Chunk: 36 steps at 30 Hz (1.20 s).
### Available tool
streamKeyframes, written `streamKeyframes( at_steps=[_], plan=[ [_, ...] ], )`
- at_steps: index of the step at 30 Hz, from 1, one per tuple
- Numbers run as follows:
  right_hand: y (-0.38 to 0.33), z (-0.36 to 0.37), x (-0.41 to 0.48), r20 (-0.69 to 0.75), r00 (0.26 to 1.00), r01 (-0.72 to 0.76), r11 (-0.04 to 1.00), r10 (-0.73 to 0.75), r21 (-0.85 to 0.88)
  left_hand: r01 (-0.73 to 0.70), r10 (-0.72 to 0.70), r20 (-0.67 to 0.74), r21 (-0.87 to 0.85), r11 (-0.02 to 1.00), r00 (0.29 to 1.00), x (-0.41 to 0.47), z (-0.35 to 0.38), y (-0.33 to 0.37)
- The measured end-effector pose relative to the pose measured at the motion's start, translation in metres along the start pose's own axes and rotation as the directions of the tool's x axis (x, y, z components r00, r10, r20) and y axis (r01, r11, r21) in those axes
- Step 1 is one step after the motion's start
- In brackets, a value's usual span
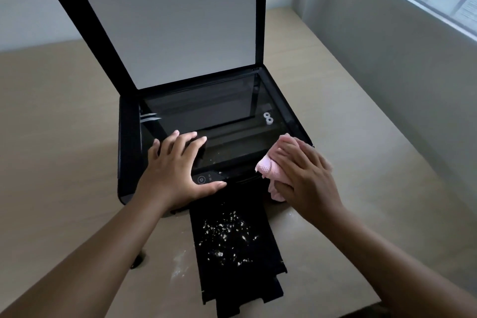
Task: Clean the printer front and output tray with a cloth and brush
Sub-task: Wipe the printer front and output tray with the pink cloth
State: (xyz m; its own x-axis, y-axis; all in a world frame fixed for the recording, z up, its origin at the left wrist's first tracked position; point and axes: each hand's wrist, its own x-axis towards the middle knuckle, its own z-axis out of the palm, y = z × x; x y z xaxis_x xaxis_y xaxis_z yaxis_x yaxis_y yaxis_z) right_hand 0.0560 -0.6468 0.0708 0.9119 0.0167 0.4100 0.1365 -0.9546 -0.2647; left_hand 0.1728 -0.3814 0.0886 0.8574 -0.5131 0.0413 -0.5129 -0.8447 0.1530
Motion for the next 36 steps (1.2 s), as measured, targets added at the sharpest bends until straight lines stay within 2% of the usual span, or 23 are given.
streamKeyframes(
  at_steps=[2, 6, 8, 10, 13, 15, 17, 19, 21, 22, 23, 25, 26, 27, 29, 31, 33, 34, 35, 36],
  plan=[
    [-0.015, 0.006, -0.005, 0.028, 0.999, -0.022, 1.0, 0.022, 0.013, -0.006, 0.006, 0.005, -0.009, 1.0, 1.0, -0.001, 0.001, -0.001],
    [-0.011, -0.003, 0.0, 0.07, 0.997, 0.042, 0.997, -0.038, -0.059, -0.022, 0.026, 0.075, -0.053, 0.998, 0.997, 0.003, -0.002, -0.004],
    [-0.016, -0.004, 0.001, 0.007, 0.999, -0.046, 0.998, 0.046, -0.033, -0.056, 0.066, 0.134, -0.081, 0.995, 0.989, 0.003, -0.007, -0.011],
    [-0.032, 0.004, -0.002, -0.045, 0.984, -0.168, 0.984, 0.171, 0.062, -0.099, 0.108, 0.157, -0.061, 0.993, 0.982, 0.003, -0.01, -0.02],
    [-0.068, 0.023, -0.008, -0.097, 0.963, -0.245, 0.966, 0.253, 0.088, -0.171, 0.17, 0.119, -0.002, 0.985, 0.978, -0.004, -0.011, -0.03],
    [-0.078, 0.025, -0.009, -0.06, 0.98, -0.188, 0.98, 0.192, 0.065, -0.172, 0.171, 0.094, -0.004, 0.985, 0.981, -0.006, -0.01, -0.03],
    [-0.069, 0.015, -0.007, -0.016, 0.99, -0.138, 0.99, 0.138, -0.033, -0.174, 0.175, 0.082, -0.015, 0.985, 0.981, -0.007, -0.009, -0.03],
    [-0.053, 0.003, -0.004, 0.044, 0.98, -0.187, 0.977, 0.192, -0.103, -0.171, 0.173, 0.073, -0.038, 0.985, 0.982, -0.007, -0.009, -0.033],
    [-0.042, -0.002, -0.005, 0.067, 0.969, -0.231, 0.969, 0.237, -0.086, -0.173, 0.176, 0.057, -0.047, 0.984, 0.983, -0.005, -0.008, -0.035],
    [-0.039, -0.001, -0.004, 0.002, 0.967, -0.255, 0.967, 0.256, -0.018, -0.176, 0.178, 0.051, -0.046, 0.983, 0.983, -0.005, -0.008, -0.036],
    [-0.037, -0.001, -0.004, -0.106, 0.938, -0.321, 0.943, 0.329, 0.089, -0.18, 0.182, 0.046, -0.043, 0.983, 0.982, -0.005, -0.008, -0.035],
    [-0.027, -0.002, -0.002, -0.287, 0.779, -0.478, 0.825, 0.557, 0.303, -0.181, 0.182, 0.031, -0.036, 0.983, 0.983, -0.005, -0.007, -0.035],
    [-0.02, -0.002, 0.001, -0.31, 0.728, -0.509, 0.785, 0.612, 0.354, -0.18, 0.181, 0.025, -0.036, 0.983, 0.983, -0.004, -0.007, -0.035],
    [-0.016, 0.001, 0.003, -0.28, 0.733, -0.522, 0.776, 0.62, 0.353, -0.18, 0.181, 0.024, -0.035, 0.983, 0.983, -0.004, -0.007, -0.035],
    [-0.019, 0.015, 0.004, -0.185, 0.794, -0.534, 0.809, 0.58, 0.245, -0.181, 0.182, 0.027, -0.032, 0.983, 0.983, -0.003, -0.006, -0.035],
    [-0.026, 0.023, 0.001, -0.174, 0.865, -0.466, 0.882, 0.47, 0.064, -0.179, 0.18, 0.025, -0.036, 0.983, 0.983, -0.003, -0.007, -0.034],
    [-0.023, 0.017, -0.004, -0.114, 0.97, -0.224, 0.972, 0.216, -0.068, -0.176, 0.177, 0.022, -0.036, 0.984, 0.984, -0.004, -0.007, -0.033],
    [-0.015, 0.012, -0.007, -0.053, 0.994, -0.099, 0.99, 0.094, -0.1, -0.177, 0.178, 0.025, -0.033, 0.984, 0.984, -0.004, -0.007, -0.033],
    [-0.006, 0.006, -0.009, 0.002, 1.0, -0.018, 0.993, 0.018, -0.116, -0.177, 0.178, 0.028, -0.032, 0.984, 0.984, -0.004, -0.007, -0.033],
    [0.002, -0.001, -0.007, 0.028, 0.999, -0.02, 0.994, 0.023, -0.106, -0.176, 0.177, 0.03, -0.032, 0.984, 0.984, -0.004, -0.007, -0.033]
  ],
)
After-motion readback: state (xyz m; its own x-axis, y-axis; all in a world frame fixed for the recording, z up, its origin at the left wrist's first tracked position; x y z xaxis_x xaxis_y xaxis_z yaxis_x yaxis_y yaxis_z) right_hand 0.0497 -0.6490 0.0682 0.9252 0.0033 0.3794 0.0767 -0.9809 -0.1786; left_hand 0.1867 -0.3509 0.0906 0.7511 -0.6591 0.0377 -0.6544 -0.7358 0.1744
